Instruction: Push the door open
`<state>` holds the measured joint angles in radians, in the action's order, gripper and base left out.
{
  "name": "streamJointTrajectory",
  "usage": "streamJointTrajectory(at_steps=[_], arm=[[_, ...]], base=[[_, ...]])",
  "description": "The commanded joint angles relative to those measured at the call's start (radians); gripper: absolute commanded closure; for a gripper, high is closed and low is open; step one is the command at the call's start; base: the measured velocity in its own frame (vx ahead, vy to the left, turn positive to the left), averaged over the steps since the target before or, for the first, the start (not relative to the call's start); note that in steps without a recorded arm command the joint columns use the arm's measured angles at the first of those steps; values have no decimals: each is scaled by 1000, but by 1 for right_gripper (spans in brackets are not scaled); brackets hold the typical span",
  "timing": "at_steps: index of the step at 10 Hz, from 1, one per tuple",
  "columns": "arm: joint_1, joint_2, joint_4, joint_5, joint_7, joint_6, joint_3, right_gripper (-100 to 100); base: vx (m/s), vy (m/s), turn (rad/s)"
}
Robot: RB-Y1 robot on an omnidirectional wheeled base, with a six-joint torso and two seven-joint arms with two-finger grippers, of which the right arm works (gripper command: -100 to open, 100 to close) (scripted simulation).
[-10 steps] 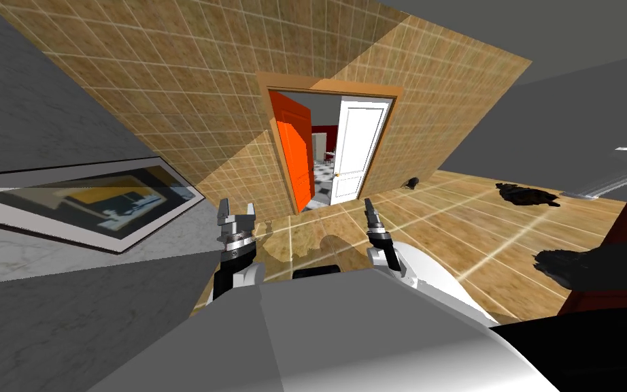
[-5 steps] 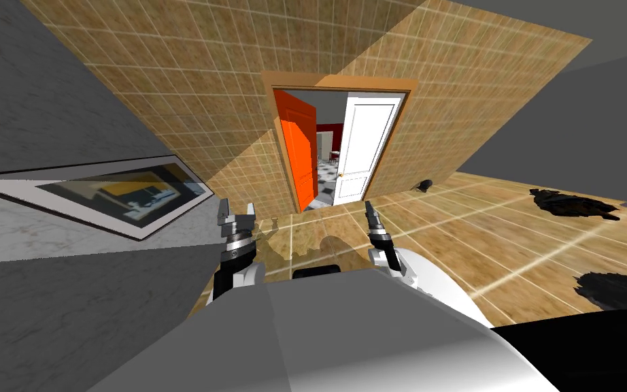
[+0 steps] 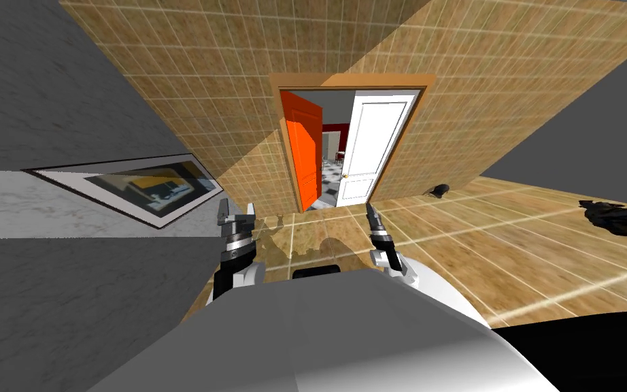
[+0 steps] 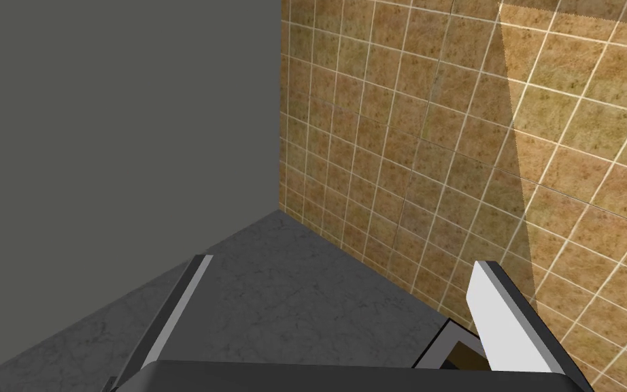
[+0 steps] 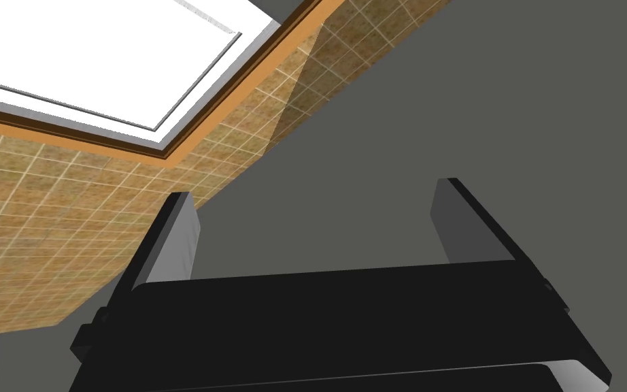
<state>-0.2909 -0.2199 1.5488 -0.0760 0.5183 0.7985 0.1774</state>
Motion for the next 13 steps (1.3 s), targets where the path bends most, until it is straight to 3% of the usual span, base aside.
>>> streamJointTrajectory(at_steps=[1,13], arm=[[5,-4,-28,-5,14,10,4,-100],[62,-51,-277,-58,141,70,47,-100]], base=[[20,-122,92],[23,-109,138]])
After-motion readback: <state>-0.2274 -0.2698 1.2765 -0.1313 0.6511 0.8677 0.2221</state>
